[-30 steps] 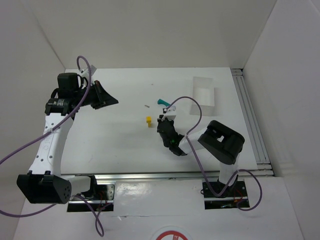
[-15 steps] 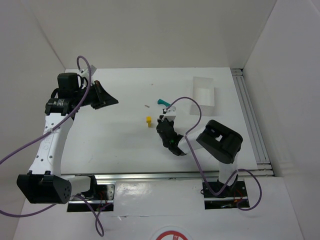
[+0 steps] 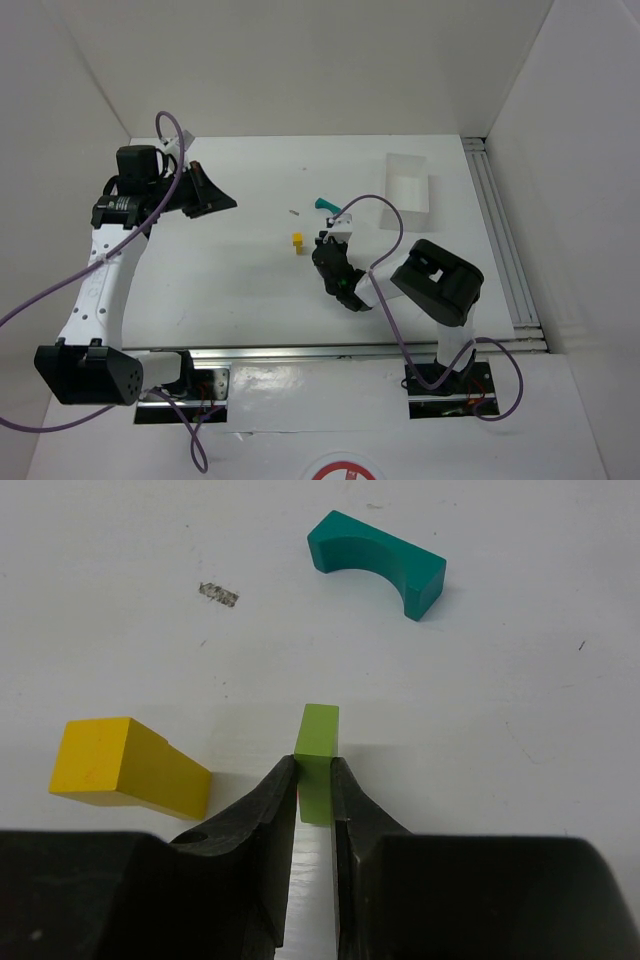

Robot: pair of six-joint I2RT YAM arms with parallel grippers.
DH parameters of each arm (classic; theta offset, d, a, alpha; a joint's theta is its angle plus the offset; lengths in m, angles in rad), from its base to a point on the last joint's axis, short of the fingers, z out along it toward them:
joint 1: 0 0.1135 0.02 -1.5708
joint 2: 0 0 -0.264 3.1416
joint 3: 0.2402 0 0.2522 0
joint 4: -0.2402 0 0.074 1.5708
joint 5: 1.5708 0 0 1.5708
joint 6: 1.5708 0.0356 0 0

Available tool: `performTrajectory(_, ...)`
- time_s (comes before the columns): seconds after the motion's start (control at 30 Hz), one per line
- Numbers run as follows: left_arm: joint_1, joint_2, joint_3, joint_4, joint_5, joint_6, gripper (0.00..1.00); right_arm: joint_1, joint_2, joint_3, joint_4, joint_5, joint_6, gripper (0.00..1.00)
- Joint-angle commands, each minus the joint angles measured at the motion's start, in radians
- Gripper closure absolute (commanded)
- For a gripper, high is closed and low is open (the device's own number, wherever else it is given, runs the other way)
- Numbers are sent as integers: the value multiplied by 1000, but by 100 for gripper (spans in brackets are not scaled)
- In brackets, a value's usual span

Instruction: Build the wood block tower

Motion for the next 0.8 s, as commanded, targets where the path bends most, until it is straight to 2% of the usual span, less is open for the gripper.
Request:
performTrajectory(0.0,6,0,6,21,21,17,100,-5,16,17,-19,37,23,80)
performTrajectory(0.17,6,0,6,21,21,17,100,-5,16,17,-19,37,23,79)
performTrajectory(0.3,6,0,6,21,21,17,100,-5,16,8,-19,37,23,73)
performTrajectory(0.43,6,0,6,21,21,17,100,-5,16,8,-28,37,23,71)
performTrajectory(0.6,6,0,6,21,11,17,100,-5,16,8,-37,37,32,61)
performTrajectory(0.77,6,0,6,21,11,17,100,5,16,8,-37,46,32,61)
